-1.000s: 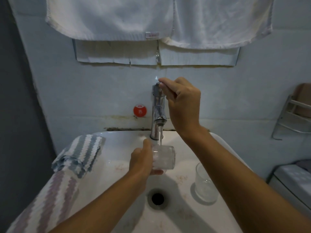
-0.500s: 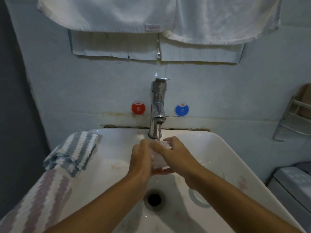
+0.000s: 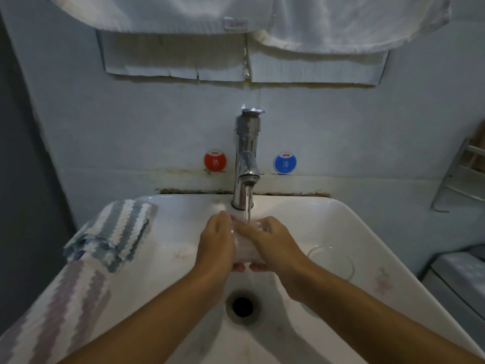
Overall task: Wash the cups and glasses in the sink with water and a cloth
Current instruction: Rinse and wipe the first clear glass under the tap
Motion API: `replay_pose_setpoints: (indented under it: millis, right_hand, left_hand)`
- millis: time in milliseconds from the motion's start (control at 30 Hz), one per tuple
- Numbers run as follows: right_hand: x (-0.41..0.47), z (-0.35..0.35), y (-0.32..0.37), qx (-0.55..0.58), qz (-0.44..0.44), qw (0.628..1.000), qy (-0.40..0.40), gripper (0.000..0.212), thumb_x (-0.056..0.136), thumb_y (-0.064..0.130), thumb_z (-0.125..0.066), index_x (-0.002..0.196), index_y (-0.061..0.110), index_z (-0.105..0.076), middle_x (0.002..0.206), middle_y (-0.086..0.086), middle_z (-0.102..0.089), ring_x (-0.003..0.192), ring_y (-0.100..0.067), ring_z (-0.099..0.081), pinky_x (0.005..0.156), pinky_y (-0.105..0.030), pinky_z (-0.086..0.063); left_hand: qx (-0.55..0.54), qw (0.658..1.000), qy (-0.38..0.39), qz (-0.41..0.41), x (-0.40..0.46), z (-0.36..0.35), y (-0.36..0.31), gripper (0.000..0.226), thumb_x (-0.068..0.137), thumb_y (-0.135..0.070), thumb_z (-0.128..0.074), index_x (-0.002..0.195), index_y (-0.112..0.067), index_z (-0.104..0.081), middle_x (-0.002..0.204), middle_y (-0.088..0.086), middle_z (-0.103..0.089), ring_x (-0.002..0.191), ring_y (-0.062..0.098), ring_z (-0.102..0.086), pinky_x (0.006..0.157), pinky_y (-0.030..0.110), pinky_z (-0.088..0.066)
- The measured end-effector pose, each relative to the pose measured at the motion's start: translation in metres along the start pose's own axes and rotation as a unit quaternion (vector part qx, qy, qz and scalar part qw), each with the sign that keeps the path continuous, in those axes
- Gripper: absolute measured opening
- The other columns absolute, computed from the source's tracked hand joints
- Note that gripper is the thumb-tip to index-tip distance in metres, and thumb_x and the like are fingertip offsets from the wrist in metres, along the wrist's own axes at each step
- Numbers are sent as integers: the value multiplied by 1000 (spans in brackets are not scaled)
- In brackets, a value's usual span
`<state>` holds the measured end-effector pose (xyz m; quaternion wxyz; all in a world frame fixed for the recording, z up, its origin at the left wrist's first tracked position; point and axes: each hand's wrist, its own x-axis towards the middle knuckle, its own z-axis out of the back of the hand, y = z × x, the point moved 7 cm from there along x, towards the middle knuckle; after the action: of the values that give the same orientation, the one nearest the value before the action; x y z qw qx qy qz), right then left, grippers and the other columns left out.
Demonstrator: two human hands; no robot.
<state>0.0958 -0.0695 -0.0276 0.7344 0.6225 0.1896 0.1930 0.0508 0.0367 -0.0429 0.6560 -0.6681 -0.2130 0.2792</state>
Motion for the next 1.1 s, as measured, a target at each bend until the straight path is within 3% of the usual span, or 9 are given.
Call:
replay_pose_setpoints:
  millis: [233,367,467,567,667,767,900,1000,1100]
  right_hand:
    - [5,11,-6,22,-11,997,-69,28,107,31,-31,99,19,-56,101,-7,-63,87,-21,-66,55,-22,-54]
    - [2,8,-3,19,-9,999,-38,30,101,48,-44,110,21,-54,100,-1,-65,81,-14,-67,57,-21,-55]
    - [-1,-2,-5,-2,-6,1000,-6,40,90,53,-60,115,23,-51,101,5,-63,81,-12,-67,63,-23,-58]
    - [1,3,-5,20,-4,999,-39,20,102,37,-47,108,21,-57,100,-1,-65,83,-17,-68,60,-25,-58]
    - [2,13,-5,32,-16,997,-70,28,103,22,-36,103,14,-62,99,-11,-70,83,-24,-70,54,-27,-56]
    - [1,12,-5,42,-13,998,-50,25,104,28,-40,104,16,-62,99,-10,-70,82,-23,-70,57,-27,-57]
    - [-1,0,-5,43,-13,999,-10,26,95,41,-59,110,20,-58,100,-4,-69,79,-20,-71,61,-27,-57]
    - [0,0,-1,35,2,999,-25,18,102,29,-47,105,18,-61,96,-5,-70,77,-20,-71,63,-32,-59]
    - [0,6,-1,33,-2,998,-49,26,104,22,-37,98,14,-62,92,-8,-69,72,-19,-70,59,-34,-60]
  left_hand:
    - [16,997,64,-47,-4,-7,-2,39,94,-35,-61,131,-30,-48,119,6,-60,94,25,-67,65,34,-62]
    - [12,997,42,-65,-5,-6,-9,18,103,-31,-45,118,-28,-54,113,7,-62,87,26,-68,55,29,-58]
    - [7,999,12,-46,-3,2,-6,30,106,-36,-31,111,-22,-57,108,7,-64,88,28,-67,54,29,-58]
    - [-16,999,21,-30,-4,3,-5,29,105,-35,-34,113,-20,-58,106,10,-67,86,27,-69,54,31,-58]
    - [-22,998,49,-37,-8,-2,-8,19,101,-30,-47,113,-19,-56,102,10,-68,81,26,-70,65,40,-61]
    - [-25,998,55,-31,-10,-4,-7,17,96,-29,-56,110,-18,-55,99,9,-66,79,26,-69,69,43,-60]
    - [-13,1000,0,-21,-4,5,-5,17,103,-30,-44,109,-20,-56,103,10,-64,84,27,-66,63,39,-62]
    - [-33,999,-9,-23,-3,8,-6,25,104,-31,-37,108,-18,-57,100,10,-66,82,26,-68,63,40,-62]
    - [-28,999,12,-39,-7,4,-7,18,100,-34,-51,110,-20,-55,96,4,-65,77,21,-69,65,42,-62]
